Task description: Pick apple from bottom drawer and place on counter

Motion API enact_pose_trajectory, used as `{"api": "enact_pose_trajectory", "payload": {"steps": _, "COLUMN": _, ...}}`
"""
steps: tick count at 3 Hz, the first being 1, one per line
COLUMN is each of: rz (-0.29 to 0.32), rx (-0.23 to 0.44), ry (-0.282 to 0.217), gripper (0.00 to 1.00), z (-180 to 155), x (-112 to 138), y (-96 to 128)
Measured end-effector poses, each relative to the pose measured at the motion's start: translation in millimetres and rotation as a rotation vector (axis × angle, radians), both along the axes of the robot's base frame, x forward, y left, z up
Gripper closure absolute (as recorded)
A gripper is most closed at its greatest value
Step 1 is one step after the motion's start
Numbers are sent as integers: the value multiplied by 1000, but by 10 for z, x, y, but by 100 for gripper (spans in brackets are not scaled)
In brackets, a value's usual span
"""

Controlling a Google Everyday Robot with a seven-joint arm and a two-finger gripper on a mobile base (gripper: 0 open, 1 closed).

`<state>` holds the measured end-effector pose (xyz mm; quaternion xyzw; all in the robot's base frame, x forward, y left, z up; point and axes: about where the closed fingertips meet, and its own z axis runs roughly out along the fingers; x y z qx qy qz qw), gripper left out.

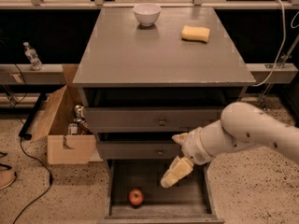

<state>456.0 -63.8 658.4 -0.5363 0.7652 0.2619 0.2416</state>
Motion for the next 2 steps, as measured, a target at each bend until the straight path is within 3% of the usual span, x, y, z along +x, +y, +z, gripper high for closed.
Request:
{"api": "enact_pose_trajectory", "payload": {"steps": 1, "rz": 10, "rx": 41, "ry": -23, "gripper": 0, "z": -510, "x": 29, "y": 34}}
{"api": "enact_pose_trajectory", "payload": {"steps": 2, "rz": -8, "rx": 166, "ry": -14, "gripper": 0, "z": -1180, "x": -28, "y": 95}}
